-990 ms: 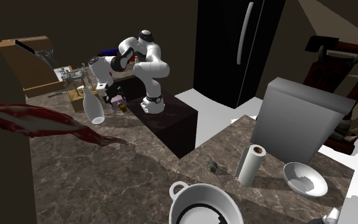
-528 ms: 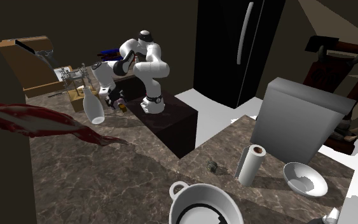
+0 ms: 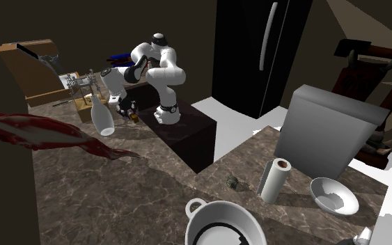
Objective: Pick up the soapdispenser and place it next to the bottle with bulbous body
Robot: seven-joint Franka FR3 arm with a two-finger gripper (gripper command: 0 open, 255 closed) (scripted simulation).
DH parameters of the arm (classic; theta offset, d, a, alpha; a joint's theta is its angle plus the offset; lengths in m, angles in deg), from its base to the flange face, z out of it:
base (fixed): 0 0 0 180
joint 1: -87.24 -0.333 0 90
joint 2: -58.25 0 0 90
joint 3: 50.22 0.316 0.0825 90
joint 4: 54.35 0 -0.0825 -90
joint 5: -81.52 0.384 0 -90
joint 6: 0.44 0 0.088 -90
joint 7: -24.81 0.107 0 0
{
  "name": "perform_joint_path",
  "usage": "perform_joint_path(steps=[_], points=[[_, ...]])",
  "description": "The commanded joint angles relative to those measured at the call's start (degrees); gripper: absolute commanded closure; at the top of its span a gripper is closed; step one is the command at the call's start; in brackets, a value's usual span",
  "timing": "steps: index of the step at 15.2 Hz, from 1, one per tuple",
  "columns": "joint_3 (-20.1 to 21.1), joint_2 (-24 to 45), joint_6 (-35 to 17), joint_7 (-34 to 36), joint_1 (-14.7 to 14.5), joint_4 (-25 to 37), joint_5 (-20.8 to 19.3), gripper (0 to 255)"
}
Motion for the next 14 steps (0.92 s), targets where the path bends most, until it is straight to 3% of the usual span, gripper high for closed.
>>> perform_joint_path(steps=[1,8,14], points=[[-0.01,0.00,0.00,0.00,0.00,0.01,-0.01,255],[-0.02,0.01,-0.01,0.00,0.00,0.01,-0.03,255],[6.50,-1.16,3.30,-0.79,1.19,0.64,5.60,255]])
